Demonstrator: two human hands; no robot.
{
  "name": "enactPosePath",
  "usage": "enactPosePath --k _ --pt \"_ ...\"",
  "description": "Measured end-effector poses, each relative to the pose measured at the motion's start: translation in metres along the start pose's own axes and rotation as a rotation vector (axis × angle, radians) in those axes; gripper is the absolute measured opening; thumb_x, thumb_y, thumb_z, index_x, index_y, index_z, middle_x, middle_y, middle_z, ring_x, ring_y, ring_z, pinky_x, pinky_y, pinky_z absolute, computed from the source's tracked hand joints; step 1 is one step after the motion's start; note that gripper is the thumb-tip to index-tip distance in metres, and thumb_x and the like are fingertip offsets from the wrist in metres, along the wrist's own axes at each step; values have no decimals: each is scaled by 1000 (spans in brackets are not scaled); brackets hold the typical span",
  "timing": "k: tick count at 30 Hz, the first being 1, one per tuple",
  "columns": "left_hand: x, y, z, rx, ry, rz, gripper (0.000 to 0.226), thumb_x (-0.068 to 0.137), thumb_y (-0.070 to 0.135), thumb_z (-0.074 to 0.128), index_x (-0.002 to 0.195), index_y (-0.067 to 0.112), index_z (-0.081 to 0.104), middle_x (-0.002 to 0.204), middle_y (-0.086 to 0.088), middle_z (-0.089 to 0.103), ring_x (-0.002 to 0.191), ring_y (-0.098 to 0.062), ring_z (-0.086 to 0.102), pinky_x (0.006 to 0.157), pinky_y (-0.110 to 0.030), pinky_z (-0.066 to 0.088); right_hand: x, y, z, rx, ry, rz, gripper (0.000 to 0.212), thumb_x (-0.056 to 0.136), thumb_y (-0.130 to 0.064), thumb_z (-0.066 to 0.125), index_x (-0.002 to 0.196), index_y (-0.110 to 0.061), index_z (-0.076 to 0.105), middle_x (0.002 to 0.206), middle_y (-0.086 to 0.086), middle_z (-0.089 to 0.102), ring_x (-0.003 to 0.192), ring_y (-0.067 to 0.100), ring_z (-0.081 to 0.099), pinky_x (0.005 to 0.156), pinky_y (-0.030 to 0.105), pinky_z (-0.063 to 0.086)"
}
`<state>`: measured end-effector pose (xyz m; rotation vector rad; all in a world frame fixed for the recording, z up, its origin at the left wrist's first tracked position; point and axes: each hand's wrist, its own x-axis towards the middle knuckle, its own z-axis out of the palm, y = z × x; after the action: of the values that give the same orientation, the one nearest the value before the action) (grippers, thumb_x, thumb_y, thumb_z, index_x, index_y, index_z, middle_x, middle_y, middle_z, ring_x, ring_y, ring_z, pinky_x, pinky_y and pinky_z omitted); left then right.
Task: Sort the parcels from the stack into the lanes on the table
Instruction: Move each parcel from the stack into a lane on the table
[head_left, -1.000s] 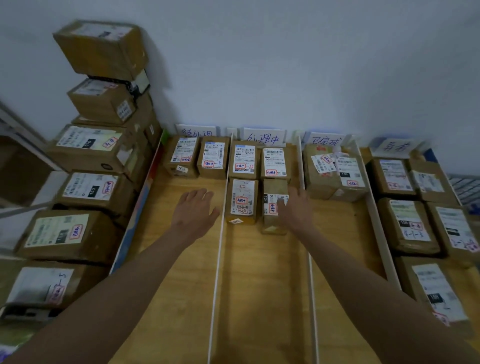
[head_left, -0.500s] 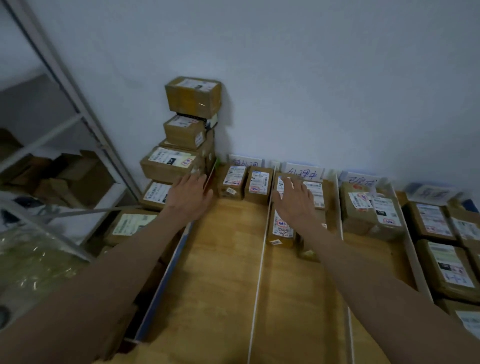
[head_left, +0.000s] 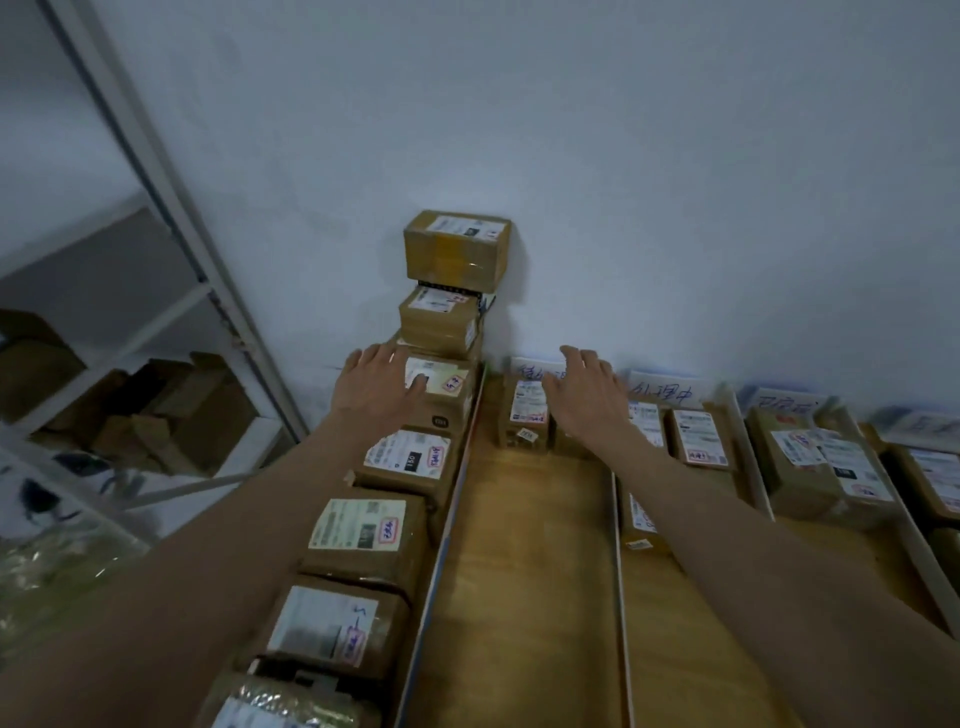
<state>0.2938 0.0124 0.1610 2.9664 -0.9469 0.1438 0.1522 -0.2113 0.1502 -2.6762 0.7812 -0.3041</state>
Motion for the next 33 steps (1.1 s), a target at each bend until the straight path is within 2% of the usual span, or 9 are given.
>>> enactPosePath --k 11,19,23,26,29,33 --pt "122 -59 -23 -2 108 65 58 102 47 31 150 14 36 156 -8 36 143 -25 33 120 -43 19 108 -73 9 -16 40 32 53 101 -39 37 146 -12 35 144 14 44 130 33 43 106 46 36" --pt "220 -63 -26 1 146 64 59 102 49 32 148 12 36 153 -10 40 140 -29 38 118 -46 24 200 -84 5 5 71 67 51 104 -41 33 143 -9 38 140 16 46 127 34 45 101 46 39" --pt "261 -57 -29 -45 183 42 61 102 50 28 144 8 40 145 -14 47 133 -33 44 113 -47 30 240 -93 4 135 73 145 53 104 -45 28 138 -6 40 136 18 49 124 35 48 99 48 40" --pt "280 -47 -26 -203 138 -63 63 102 53 28 141 5 41 140 -18 49 126 -36 48 104 -47 38 261 -101 9 333 7 255 56 104 -46 28 140 -5 38 137 18 49 123 34 50 97 43 42" --pt "289 -35 -13 -457 63 -214 64 101 55 32 142 6 37 138 -18 50 123 -36 51 96 -46 43 270 -105 20 509 -76 352 54 105 -42 30 141 -3 41 136 17 52 120 33 53 96 38 45" --pt "287 -20 -3 -730 65 -331 56 102 48 38 140 7 37 135 -17 53 117 -35 54 81 -38 41 269 -105 28 727 -89 409 49 106 -38 30 139 -6 45 131 13 54 111 28 56 100 42 50"
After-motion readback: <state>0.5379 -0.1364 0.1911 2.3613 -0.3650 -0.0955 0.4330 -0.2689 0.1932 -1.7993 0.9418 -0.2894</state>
